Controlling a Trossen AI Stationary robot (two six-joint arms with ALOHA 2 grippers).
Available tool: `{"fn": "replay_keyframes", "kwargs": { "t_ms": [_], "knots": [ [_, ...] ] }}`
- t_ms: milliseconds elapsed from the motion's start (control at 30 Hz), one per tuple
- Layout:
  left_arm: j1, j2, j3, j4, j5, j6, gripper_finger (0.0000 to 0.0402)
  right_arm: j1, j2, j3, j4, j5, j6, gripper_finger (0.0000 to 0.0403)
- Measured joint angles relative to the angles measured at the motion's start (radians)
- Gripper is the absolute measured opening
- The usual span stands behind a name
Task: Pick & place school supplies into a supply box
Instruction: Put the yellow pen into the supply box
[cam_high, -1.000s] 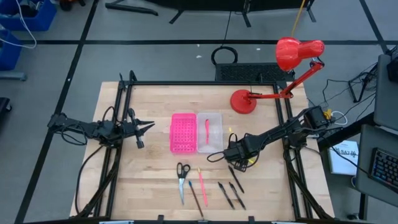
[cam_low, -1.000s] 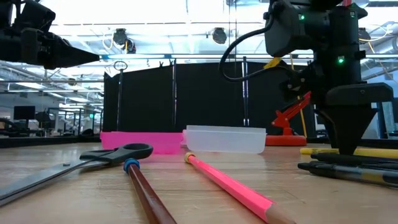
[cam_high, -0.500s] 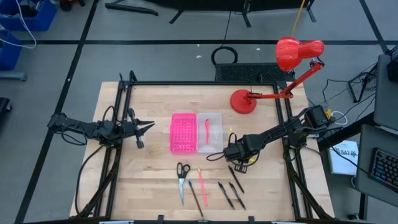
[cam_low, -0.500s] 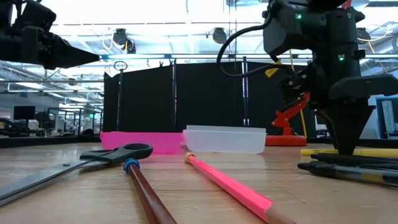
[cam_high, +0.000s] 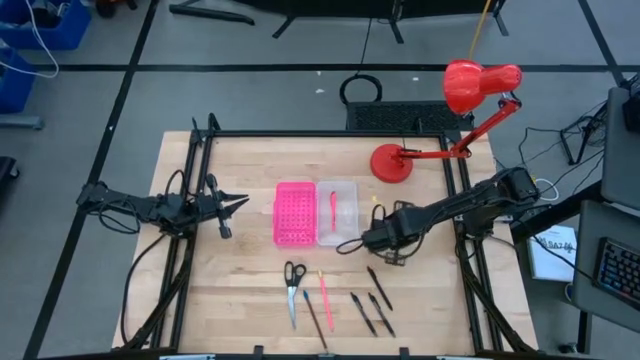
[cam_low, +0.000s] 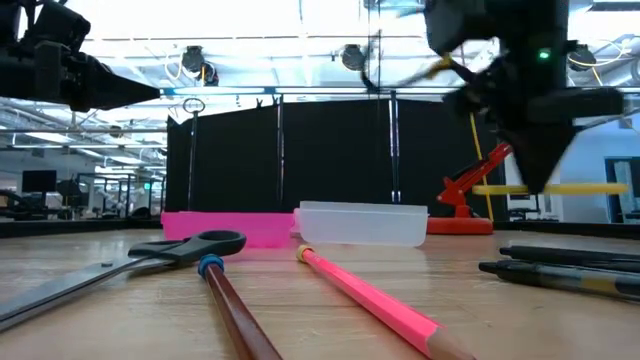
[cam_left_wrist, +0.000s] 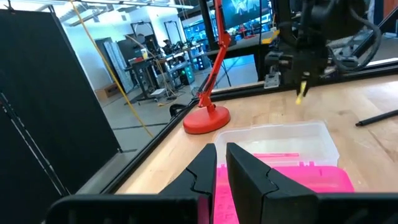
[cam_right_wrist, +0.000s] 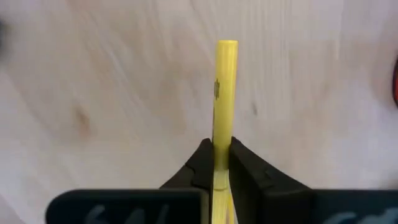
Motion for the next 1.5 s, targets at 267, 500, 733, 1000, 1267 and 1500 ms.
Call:
{"fn": "replay_keyframes", "kwargs": {
  "t_ms": [267,500,733,1000,1267,1500],
  "knots": [
    [0.000,0.000,0.000,-0.005,0.000,0.000,0.0047,-0.028,0.006,0.209,0.018,0.029,-0.257,0.0019],
    [0.000,0.000,0.000,0.002,0.000,0.030,0.0047,-0.151,0.049,0.465,0.025,0.107,-0.447,0.0019],
    [0.000,0.000,0.000,-0.001,0.000,0.080,0.0047,-0.293,0.258,0.752,-0.111,0.138,-0.822,0.0019],
    [0.000,0.000,0.000,-0.049,-0.001,0.128,0.0047,-0.306,0.375,0.793,-0.015,0.256,-1.510,0.0019],
    [0.000,0.000,0.000,-0.052,-0.002,0.168,0.0047,-0.277,0.409,0.705,0.187,0.074,-1.754,0.0019],
    [0.000,0.000,0.000,-0.080,-0.002,0.149,0.0047,-0.289,0.402,0.568,0.272,0.047,-1.843,0.0021]
  ]
}}
